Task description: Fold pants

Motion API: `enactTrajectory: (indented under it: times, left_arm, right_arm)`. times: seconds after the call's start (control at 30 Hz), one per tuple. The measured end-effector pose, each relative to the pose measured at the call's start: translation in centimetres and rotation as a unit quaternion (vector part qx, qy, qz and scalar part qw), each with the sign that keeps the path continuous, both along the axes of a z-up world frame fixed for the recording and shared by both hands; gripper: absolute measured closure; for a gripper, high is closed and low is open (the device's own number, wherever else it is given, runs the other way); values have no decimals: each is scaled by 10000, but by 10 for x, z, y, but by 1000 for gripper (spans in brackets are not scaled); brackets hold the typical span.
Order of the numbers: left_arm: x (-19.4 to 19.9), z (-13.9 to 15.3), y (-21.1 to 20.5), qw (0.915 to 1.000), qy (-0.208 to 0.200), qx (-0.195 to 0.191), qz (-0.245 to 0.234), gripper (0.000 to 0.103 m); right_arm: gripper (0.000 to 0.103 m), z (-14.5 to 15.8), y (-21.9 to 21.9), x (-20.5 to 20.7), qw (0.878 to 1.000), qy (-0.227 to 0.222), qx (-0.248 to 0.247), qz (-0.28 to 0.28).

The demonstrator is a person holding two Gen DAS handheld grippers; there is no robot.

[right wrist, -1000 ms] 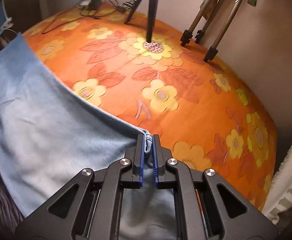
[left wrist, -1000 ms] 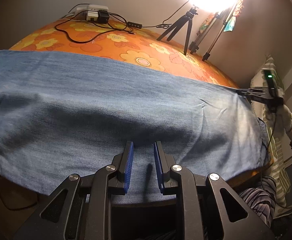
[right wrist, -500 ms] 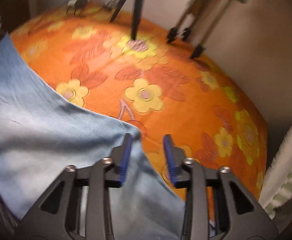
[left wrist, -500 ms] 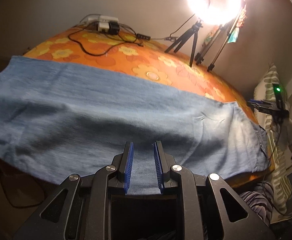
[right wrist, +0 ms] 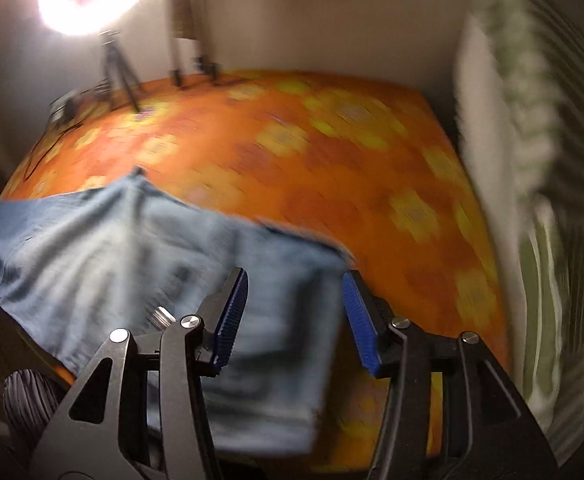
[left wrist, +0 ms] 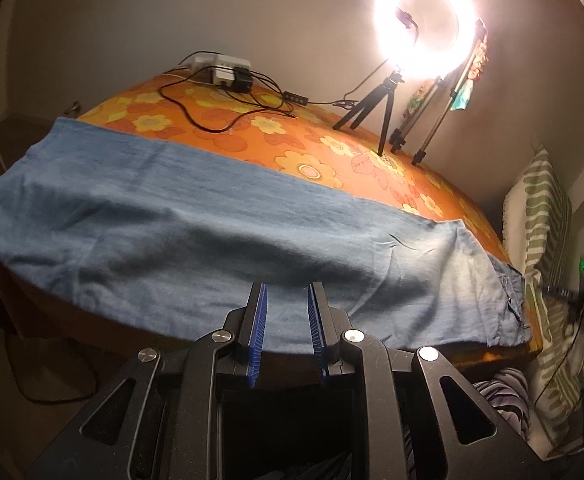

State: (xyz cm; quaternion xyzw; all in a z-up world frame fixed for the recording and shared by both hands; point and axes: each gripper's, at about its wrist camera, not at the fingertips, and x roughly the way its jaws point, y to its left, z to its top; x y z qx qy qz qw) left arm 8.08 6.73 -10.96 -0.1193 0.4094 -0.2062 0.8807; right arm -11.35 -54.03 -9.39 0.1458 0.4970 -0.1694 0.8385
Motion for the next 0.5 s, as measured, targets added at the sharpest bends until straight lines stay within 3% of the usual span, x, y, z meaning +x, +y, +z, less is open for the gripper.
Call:
enactTrajectory:
  times: [0.23,0.5]
  left_arm:
    - [-13,7,13,9996,22,-144,239,84]
    - [-34,20,30,9988,-134,-143,443,84]
  right_arm:
    - [50,-45,-7,-40,9963,-28,807,-286]
    - [50,-62,16,-35,9949,-62,1002,-80]
